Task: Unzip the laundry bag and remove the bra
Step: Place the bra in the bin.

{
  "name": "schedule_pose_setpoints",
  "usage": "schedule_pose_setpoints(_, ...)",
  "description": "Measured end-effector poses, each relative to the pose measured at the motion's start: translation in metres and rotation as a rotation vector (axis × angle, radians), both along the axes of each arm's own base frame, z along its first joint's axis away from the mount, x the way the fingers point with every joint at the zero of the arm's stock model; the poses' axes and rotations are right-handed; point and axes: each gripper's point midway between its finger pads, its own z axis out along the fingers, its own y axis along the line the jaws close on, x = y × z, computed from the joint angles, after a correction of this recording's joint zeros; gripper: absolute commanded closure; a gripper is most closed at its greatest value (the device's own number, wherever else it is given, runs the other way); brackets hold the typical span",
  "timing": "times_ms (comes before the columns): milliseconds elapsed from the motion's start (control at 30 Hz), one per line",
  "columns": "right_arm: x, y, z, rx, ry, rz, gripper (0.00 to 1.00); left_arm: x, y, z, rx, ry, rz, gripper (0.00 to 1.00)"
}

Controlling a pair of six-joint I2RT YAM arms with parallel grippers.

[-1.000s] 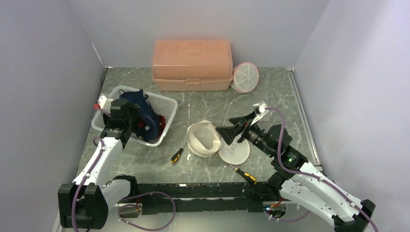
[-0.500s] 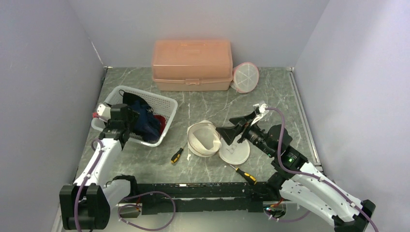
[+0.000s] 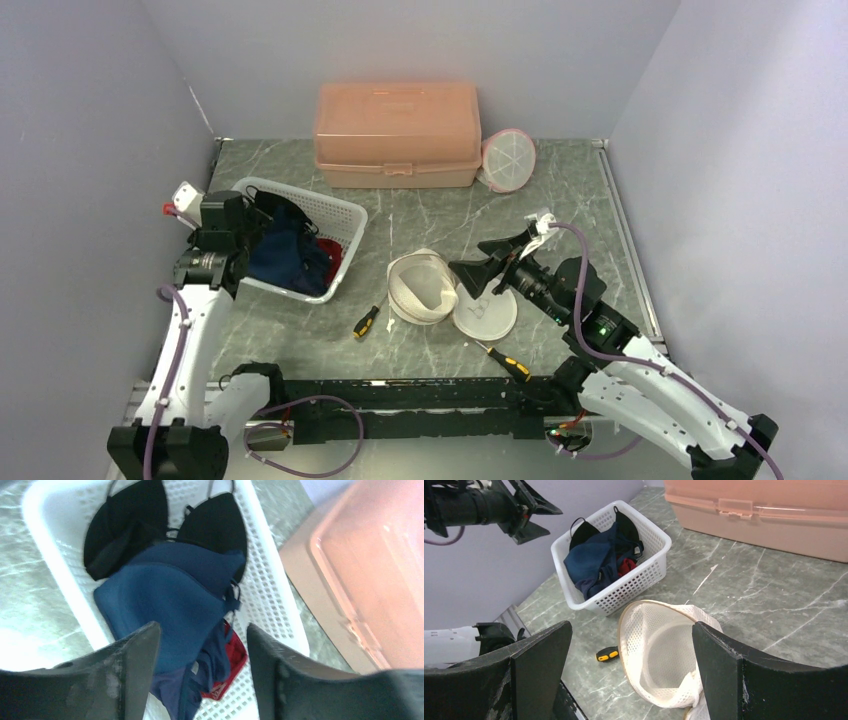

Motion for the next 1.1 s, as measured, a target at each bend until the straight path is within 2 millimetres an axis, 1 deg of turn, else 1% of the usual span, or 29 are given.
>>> schedule_pose_setpoints(33,0.0,0.0,0.0,-0.001,0.001,0.0,0.06,-0.001,-0.002,0.003,0.0,-0.008,-0.018,0.52)
schedule_pose_setpoints(100,0.001,0.002,-0.003,-0.007,0.008,0.003,0.06,-0.001,-0.013,0.008,-0.019,-0.027,-0.087,0.68)
schedule_pose_setpoints(133,0.002,0.003,-0.005,-0.011,0.012,0.004,0.06,0.001,-0.02,0.007,-0.035,-0.035,-0.127,0.73)
schedule_pose_setpoints(167,0.002,0.003,-0.006,-0.015,0.015,0.005,0.06,0.002,-0.026,0.005,-0.053,-0.041,-0.154,0.75)
schedule_pose_setpoints(233,0.003,0.006,-0.01,-0.023,0.026,0.008,0.06,0.004,-0.038,-0.011,-0.094,-0.02,-0.21,0.77)
schedule_pose_setpoints(333,0.004,0.008,-0.013,-0.03,0.038,0.012,0.06,0.004,-0.047,-0.049,-0.133,0.073,-0.24,0.78)
schedule_pose_setpoints(367,0.005,0.008,-0.014,-0.031,0.042,0.012,0.06,0.002,-0.048,-0.065,-0.147,0.12,-0.243,0.78)
schedule_pose_setpoints(433,0.005,0.008,-0.016,-0.035,0.046,0.011,0.06,-0.004,-0.051,-0.088,-0.171,0.186,-0.24,0.75)
schedule_pose_setpoints(500,0.005,0.008,-0.017,-0.037,0.05,0.007,0.05,-0.008,-0.053,-0.095,-0.185,0.204,-0.248,0.69)
schedule_pose_setpoints(533,0.006,0.007,-0.017,-0.037,0.05,0.005,0.05,-0.009,-0.055,-0.094,-0.191,0.197,-0.256,0.65)
schedule_pose_setpoints(567,0.007,0.006,-0.017,-0.034,0.054,-0.005,0.05,-0.008,-0.058,-0.09,-0.193,0.181,-0.268,0.58)
schedule_pose_setpoints(633,0.011,0.003,-0.019,-0.033,0.069,-0.04,0.05,-0.006,-0.065,-0.08,-0.182,0.146,-0.308,0.48)
schedule_pose_setpoints(667,0.014,-0.001,-0.023,-0.035,0.085,-0.069,0.05,-0.005,-0.071,-0.072,-0.167,0.129,-0.338,0.44)
schedule_pose_setpoints(700,0.017,-0.003,-0.026,-0.039,0.099,-0.092,0.05,-0.004,-0.085,-0.066,-0.156,0.12,-0.394,0.4)
schedule_pose_setpoints(767,0.024,-0.013,-0.04,-0.064,0.15,-0.168,0.05,-0.002,-0.123,-0.046,-0.101,0.092,-0.546,0.33)
schedule_pose_setpoints(833,0.03,-0.022,-0.053,-0.089,0.196,-0.228,0.05,-0.002,-0.173,-0.021,-0.048,0.052,-0.736,0.27)
schedule_pose_setpoints(900,0.035,-0.032,-0.066,-0.1,0.24,-0.285,0.06,-0.006,-0.213,-0.006,-0.018,0.017,-0.892,0.21)
schedule_pose_setpoints(933,0.036,-0.037,-0.072,-0.102,0.257,-0.307,0.06,-0.008,-0.228,-0.003,-0.004,0.004,-0.96,0.19)
schedule_pose_setpoints(1000,0.036,-0.047,-0.085,-0.099,0.293,-0.347,0.06,-0.009,-0.242,-0.008,0.028,0.011,-1.048,0.18)
schedule_pose_setpoints(1033,0.033,-0.058,-0.104,-0.101,0.344,-0.389,0.06,-0.008,-0.253,-0.026,0.076,0.065,-1.155,0.18)
schedule_pose_setpoints(1067,0.033,-0.059,-0.105,-0.103,0.347,-0.391,0.06,-0.008,-0.253,-0.027,0.077,0.067,-1.157,0.17)
schedule_pose_setpoints(1100,0.032,-0.06,-0.109,-0.1,0.36,-0.398,0.06,-0.01,-0.255,-0.036,0.097,0.126,-1.207,0.15)
